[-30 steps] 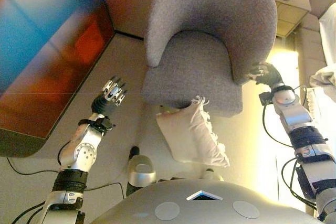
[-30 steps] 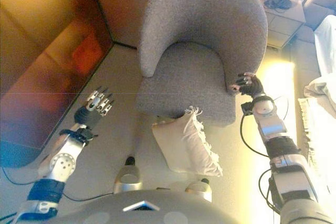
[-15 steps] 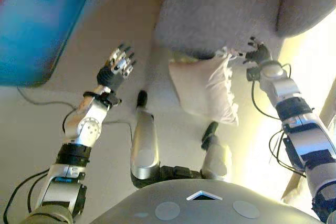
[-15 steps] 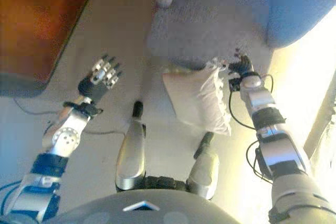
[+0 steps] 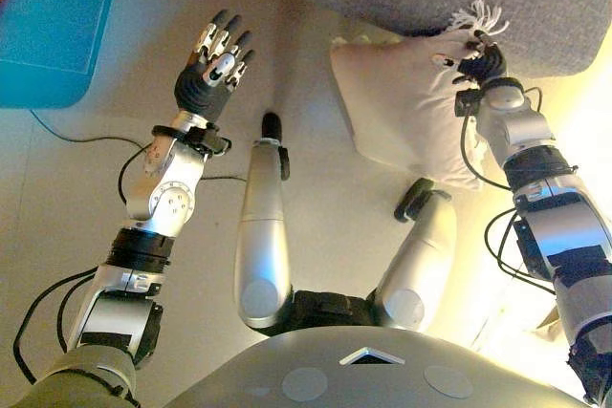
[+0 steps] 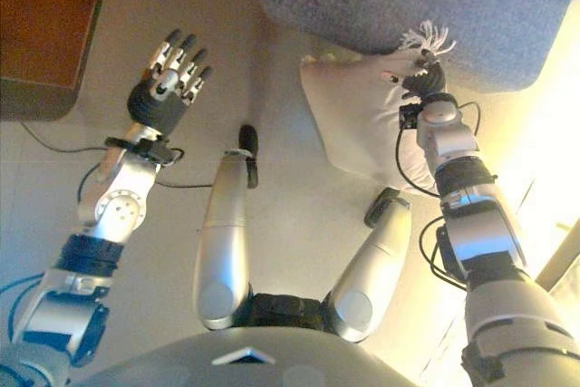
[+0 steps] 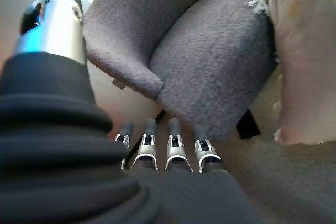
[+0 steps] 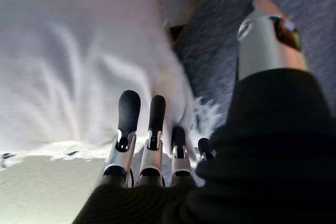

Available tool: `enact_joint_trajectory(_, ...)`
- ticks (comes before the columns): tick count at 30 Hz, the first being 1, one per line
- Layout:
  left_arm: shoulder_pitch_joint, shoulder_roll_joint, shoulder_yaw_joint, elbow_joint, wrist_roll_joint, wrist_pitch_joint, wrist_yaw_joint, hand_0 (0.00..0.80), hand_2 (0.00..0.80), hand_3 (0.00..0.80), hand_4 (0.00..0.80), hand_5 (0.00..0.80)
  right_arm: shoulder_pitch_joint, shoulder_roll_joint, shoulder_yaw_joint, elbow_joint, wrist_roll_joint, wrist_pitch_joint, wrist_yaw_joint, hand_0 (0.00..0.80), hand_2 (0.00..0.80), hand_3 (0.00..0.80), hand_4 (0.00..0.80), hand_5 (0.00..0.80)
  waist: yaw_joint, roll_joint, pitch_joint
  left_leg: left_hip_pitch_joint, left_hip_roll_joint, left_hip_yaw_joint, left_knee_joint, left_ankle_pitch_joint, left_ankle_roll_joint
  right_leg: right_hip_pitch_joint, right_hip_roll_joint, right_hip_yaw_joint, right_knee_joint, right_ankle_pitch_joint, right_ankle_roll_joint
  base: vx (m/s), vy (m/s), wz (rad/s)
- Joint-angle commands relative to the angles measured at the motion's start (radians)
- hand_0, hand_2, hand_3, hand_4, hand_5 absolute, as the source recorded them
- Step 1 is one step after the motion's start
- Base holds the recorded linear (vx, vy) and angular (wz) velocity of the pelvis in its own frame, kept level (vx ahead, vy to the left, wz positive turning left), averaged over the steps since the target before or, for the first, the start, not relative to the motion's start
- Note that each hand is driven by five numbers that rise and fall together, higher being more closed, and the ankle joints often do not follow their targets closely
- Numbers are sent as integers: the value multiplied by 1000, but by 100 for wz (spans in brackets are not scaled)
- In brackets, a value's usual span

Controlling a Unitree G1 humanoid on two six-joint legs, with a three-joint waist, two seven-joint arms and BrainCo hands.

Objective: Pick up the cushion and take it to the sofa

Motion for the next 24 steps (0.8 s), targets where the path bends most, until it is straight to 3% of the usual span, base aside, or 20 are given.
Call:
enact_joint_trajectory(1,5,-55,3,-50,-51,-88,-6,0,0,0,0,0,-5,-38,-50,23,26,-58,-95,0,0,0,0,0,6,70,-29,19,65,1,132,-182,-41,-134,50,53,40,106,-76,-39,53,18)
enact_joint_trajectory(6,42,-54,22,-69,-58,-100,-12,0,0,0,0,0,65,-53,-94,-69,25,-103,-163,0,0,0,0,0,-9,72,-25,-4,67,1,153,-188,-40,-160,52,60,57,104,-75,-28,41,4)
enact_joint_trajectory(13,96,-45,60,-88,-64,-115,-27,0,0,0,0,0,222,-65,-247,-246,61,-211,-238,0,0,0,0,0,-38,58,-28,-15,80,6,158,-194,-40,-165,62,62,45,118,-72,-22,26,-7)
enact_joint_trajectory(15,106,-40,71,-91,-63,-117,-34,0,0,0,0,0,261,-64,-282,-266,65,-228,-244,0,0,0,0,0,-44,53,-25,-26,78,11,147,-163,-30,-172,61,56,23,154,-81,-91,25,-7)
enact_joint_trajectory(20,123,-26,85,-93,-67,-119,-42,0,0,0,0,0,337,-50,-317,-275,74,-224,-192,0,0,0,0,0,-50,39,-27,-35,84,9,158,-172,-28,-173,63,49,17,162,-78,15,-16,-1)
enact_joint_trajectory(21,124,-26,85,-90,-65,-116,-44,0,0,0,0,0,340,-51,-313,-268,80,-214,-181,0,0,0,0,0,-47,39,-29,-29,89,3,179,-210,-38,-170,66,54,41,127,-67,0,0,0)
enact_joint_trajectory(22,122,-25,87,-88,-64,-115,-47,0,0,0,0,0,340,-52,-311,-260,90,-203,-165,0,0,0,0,0,-48,36,-27,-40,83,7,164,-175,-28,-177,62,48,19,163,-78,75,-45,-2)
enact_joint_trajectory(23,120,-23,85,-82,-65,-113,-50,0,0,0,0,0,339,-52,-302,-241,105,-179,-136,0,0,0,0,0,-44,36,-29,-37,88,0,187,-213,-38,-176,64,52,46,128,-67,-17,-34,0)
enact_joint_trajectory(24,115,-23,82,-79,-63,-112,-52,0,0,0,0,0,333,-50,-292,-216,108,-173,-117,0,0,0,0,0,-41,35,-29,-42,86,-1,190,-214,-38,-180,64,51,48,128,-67,70,-56,-3)
